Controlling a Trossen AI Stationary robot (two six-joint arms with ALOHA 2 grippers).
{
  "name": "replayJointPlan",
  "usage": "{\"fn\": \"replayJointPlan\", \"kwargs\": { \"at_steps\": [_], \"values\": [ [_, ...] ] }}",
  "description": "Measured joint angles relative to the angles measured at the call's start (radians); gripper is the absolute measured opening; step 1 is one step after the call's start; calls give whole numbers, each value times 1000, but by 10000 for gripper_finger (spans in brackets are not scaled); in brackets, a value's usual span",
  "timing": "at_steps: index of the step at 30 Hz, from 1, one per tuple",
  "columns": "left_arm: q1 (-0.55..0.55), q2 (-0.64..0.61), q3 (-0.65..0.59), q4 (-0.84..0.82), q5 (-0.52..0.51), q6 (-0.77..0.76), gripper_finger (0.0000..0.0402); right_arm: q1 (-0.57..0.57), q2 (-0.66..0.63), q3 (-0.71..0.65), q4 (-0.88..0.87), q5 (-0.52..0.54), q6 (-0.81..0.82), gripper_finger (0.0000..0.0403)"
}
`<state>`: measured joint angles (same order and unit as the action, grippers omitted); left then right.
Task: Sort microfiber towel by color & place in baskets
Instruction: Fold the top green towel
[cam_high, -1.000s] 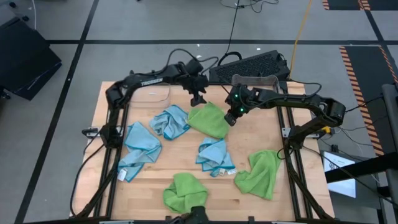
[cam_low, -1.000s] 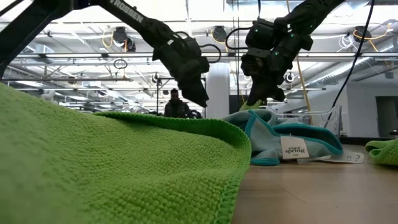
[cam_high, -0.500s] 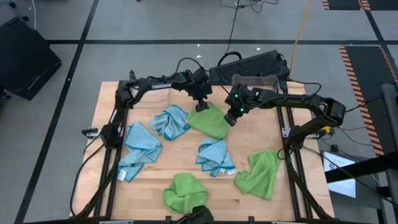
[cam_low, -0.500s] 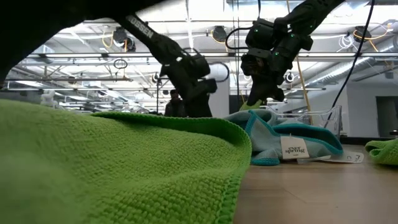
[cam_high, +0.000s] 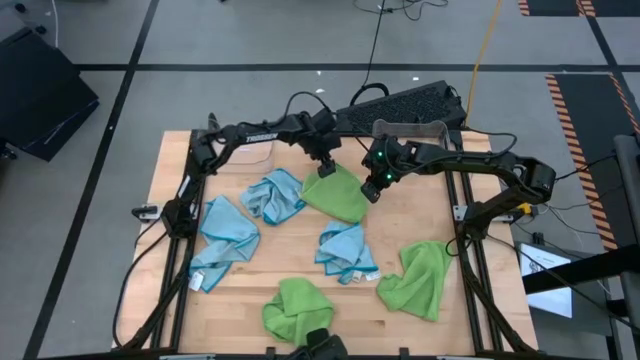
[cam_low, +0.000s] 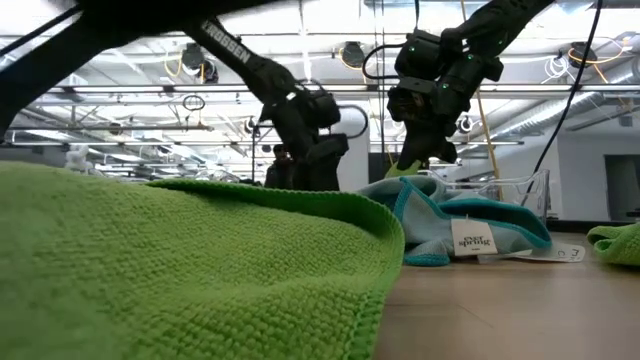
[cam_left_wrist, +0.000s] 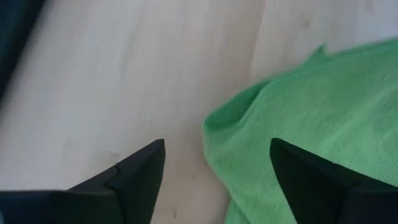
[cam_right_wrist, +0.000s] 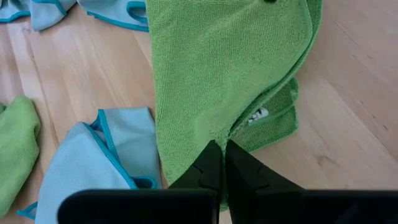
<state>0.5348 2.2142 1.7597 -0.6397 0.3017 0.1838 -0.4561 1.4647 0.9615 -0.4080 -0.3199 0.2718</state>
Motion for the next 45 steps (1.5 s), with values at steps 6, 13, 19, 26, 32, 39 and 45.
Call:
{"fn": "replayJointPlan", "kwargs": {
  "at_steps": [6,13,19,26,32,39,45],
  "values": [
    [-25,26,99,9,-24,62,261,0,0,0,0,-24,-23,0],
    [21,164,283,-209,21,133,270,0,0,0,-5,-52,-25,0],
    [59,179,370,-241,184,162,271,0,0,0,-7,-53,-30,0],
    [68,177,388,-267,274,259,271,0,0,0,-7,-53,-48,0],
    [48,185,378,-279,275,311,271,0,0,0,-7,-53,-49,0],
    [32,223,376,-313,221,285,267,0,0,0,-7,-53,-49,0],
    [19,221,376,-302,176,289,226,0,0,0,-7,-53,-49,0]
  ]
}}
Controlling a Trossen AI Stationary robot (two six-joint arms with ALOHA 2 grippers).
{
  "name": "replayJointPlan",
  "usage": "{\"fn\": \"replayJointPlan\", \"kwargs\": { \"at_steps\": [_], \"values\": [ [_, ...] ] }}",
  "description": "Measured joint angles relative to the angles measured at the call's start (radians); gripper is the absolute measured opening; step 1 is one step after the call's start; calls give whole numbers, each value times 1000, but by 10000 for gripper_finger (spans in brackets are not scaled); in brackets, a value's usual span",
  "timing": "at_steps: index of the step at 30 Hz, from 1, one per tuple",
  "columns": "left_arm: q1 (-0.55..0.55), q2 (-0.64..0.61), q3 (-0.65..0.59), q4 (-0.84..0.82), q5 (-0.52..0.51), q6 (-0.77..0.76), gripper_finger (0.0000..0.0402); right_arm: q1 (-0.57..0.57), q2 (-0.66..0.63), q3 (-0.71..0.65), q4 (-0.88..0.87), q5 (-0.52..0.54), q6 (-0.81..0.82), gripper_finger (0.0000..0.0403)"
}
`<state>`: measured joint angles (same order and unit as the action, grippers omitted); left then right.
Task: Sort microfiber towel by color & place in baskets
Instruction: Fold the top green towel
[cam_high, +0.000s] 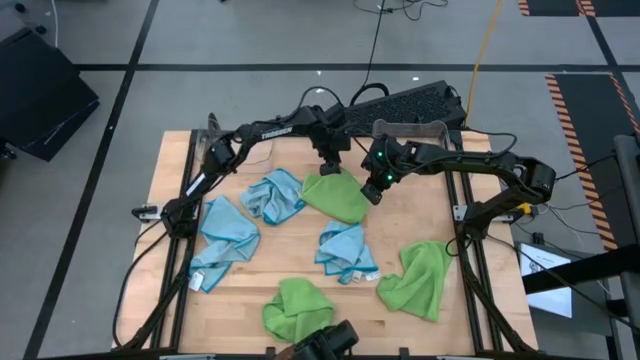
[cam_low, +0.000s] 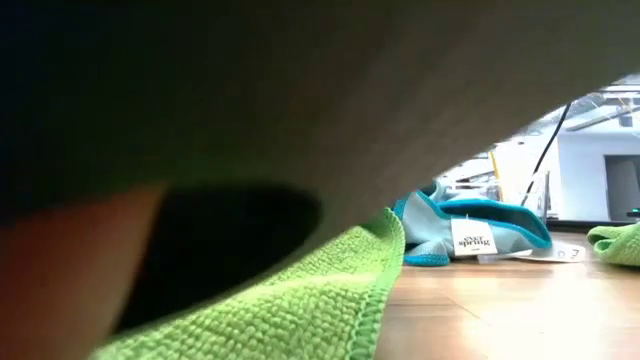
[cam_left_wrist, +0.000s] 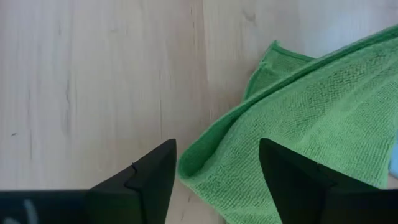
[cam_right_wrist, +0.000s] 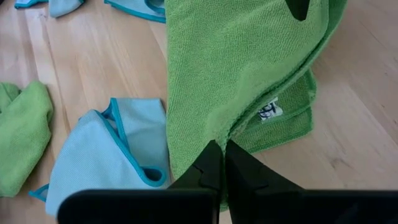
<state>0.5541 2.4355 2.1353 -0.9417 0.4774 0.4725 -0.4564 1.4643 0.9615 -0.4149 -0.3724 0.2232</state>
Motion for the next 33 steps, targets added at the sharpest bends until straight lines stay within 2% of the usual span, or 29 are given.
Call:
{"fn": "replayJointPlan", "kwargs": {
  "at_steps": [8,16,21,29,33],
  "values": [
    [3,0,0,0,-23,1,206,0,0,0,2,0,0,0],
    [-4,0,0,-2,-71,24,155,0,0,0,15,0,4,0],
    [-7,10,1,-7,-115,54,152,0,0,0,15,1,4,0],
    [-11,25,0,-6,-117,68,150,0,0,0,22,2,4,0],
    [-4,25,0,7,-114,76,110,-1,0,0,23,3,4,0]
  ]
}}
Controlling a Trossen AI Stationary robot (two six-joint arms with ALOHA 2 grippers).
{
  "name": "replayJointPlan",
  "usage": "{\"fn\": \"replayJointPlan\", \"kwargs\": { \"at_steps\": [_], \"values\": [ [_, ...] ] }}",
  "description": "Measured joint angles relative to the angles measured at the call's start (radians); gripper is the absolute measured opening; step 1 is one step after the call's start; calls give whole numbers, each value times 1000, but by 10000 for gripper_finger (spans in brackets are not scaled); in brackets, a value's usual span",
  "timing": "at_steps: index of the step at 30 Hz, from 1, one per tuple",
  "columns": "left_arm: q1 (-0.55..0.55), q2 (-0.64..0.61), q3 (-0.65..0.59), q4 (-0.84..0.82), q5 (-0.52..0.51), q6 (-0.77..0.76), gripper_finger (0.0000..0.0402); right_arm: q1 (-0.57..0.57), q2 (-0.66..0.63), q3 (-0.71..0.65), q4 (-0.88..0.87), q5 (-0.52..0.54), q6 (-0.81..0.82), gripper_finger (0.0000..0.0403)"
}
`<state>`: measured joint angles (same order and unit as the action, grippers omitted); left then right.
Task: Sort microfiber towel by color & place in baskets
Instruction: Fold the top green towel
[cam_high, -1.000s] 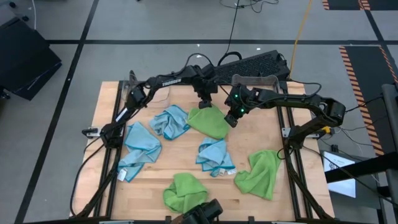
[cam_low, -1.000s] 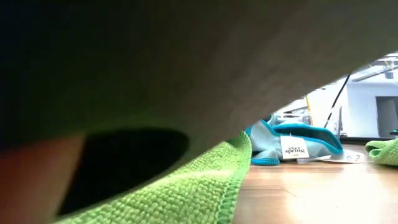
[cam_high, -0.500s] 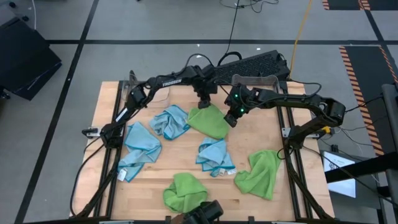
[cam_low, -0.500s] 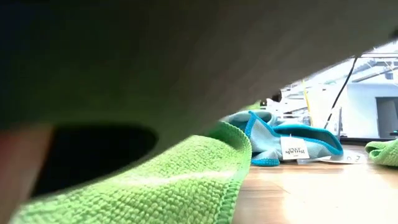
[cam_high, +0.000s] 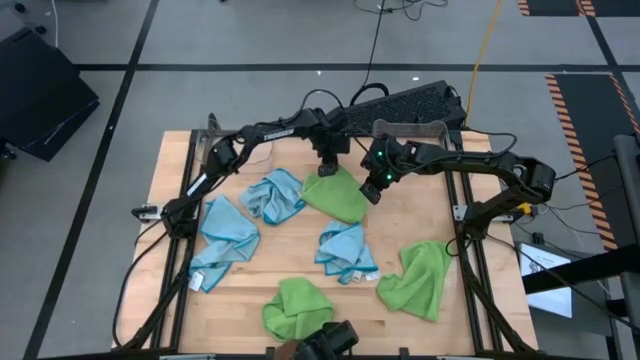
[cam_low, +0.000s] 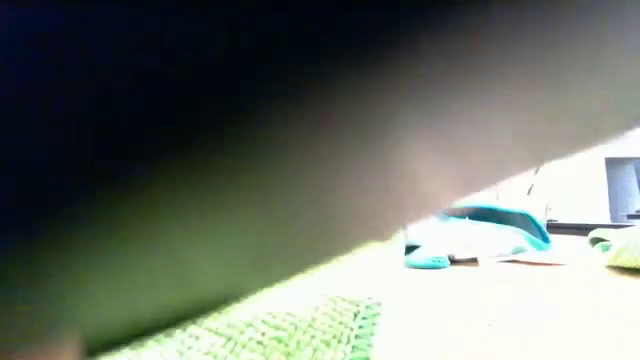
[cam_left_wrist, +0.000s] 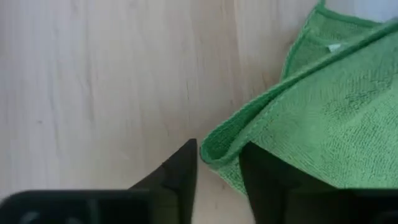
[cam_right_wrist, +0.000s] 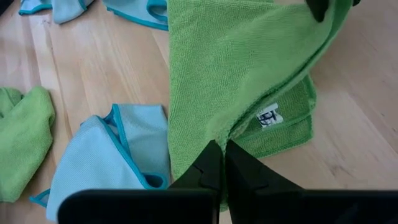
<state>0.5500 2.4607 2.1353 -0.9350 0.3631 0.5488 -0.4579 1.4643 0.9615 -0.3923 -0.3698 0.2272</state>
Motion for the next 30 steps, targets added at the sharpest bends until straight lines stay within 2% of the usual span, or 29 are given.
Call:
{"fn": "replayJointPlan", "kwargs": {
  "at_steps": [2,8,12,22,30],
  "values": [
    [8,0,0,3,4,-16,78,0,0,0,0,1,0,0],
    [13,-11,0,0,16,-44,52,-2,0,0,2,2,0,0],
    [18,-73,0,-69,25,-58,10,-2,0,0,-1,1,10,0],
    [-8,-207,1,-294,45,-140,4,0,-11,0,3,-5,48,0],
    [-76,-313,1,-458,51,-187,2,-5,-124,0,-8,-74,118,0]
  ]
}}
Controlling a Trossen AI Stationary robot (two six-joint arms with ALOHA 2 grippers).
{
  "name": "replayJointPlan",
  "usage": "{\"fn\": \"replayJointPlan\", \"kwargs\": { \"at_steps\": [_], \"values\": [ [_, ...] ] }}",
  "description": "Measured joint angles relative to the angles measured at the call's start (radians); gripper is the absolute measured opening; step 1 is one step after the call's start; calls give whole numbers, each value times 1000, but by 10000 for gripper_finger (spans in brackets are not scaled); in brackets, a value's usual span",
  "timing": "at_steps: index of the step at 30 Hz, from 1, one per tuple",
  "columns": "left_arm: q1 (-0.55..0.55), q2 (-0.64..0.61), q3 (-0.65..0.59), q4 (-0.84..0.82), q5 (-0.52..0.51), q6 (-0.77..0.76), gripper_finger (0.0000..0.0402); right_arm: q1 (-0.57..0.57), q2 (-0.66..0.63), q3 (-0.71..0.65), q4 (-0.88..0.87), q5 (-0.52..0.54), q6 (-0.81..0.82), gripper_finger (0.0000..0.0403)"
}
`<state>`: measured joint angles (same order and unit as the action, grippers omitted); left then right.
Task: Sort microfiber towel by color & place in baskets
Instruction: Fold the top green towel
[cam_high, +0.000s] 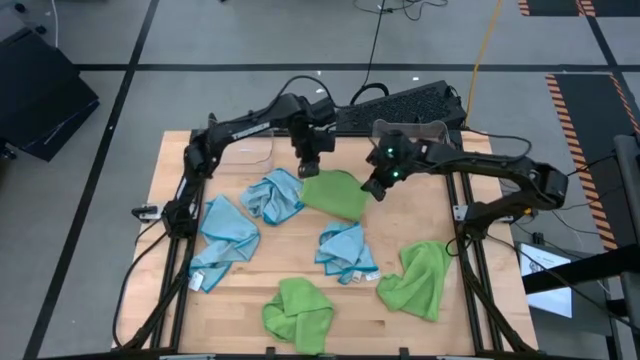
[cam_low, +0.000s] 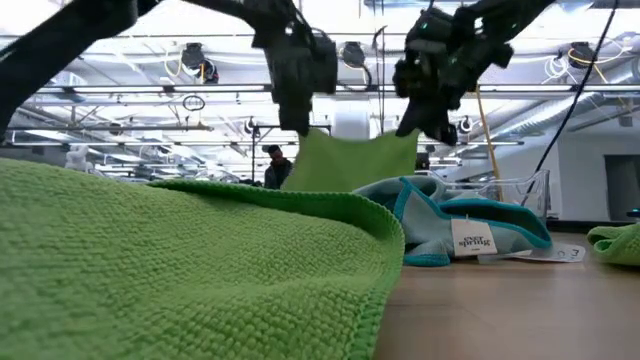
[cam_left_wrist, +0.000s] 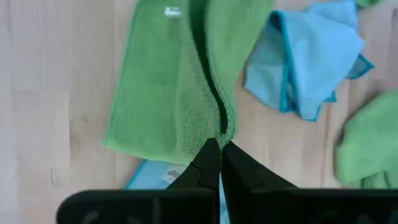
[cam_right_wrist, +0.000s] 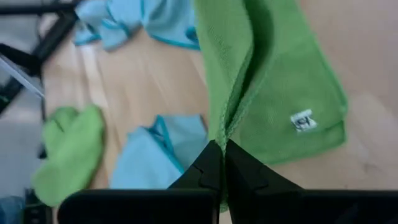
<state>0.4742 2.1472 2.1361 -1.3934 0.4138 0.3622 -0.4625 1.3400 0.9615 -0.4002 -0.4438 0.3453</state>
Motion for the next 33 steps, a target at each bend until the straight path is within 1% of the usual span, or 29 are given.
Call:
{"fn": "replayJointPlan", "kwargs": {
  "at_steps": [2,5,7,12,14,17,22,25,29,31,33],
  "values": [
    [-9,-27,0,12,-31,-9,2,-16,-35,0,11,13,18,0],
    [-14,-69,0,72,-108,-37,1,-47,-72,0,22,45,33,0],
    [-6,-93,0,112,-140,-63,1,-72,-81,0,48,47,33,0],
    [29,-139,0,219,-215,-118,1,-138,-70,4,191,47,50,0],
    [43,-159,0,237,-244,-135,1,-170,-56,29,218,48,61,0],
    [68,-196,0,253,-278,-156,1,-218,-27,103,228,50,43,0],
    [102,-271,0,280,-284,-189,0,-286,8,240,224,48,-12,0],
    [107,-314,0,289,-284,-203,0,-313,20,305,191,41,-32,0],
    [103,-336,0,276,-282,-232,0,-322,24,327,141,-2,-46,0],
    [94,-336,0,261,-282,-239,0,-320,26,327,98,-30,-50,0],
    [77,-323,0,235,-275,-239,0,-310,26,326,54,-34,-65,0]
  ]
}}
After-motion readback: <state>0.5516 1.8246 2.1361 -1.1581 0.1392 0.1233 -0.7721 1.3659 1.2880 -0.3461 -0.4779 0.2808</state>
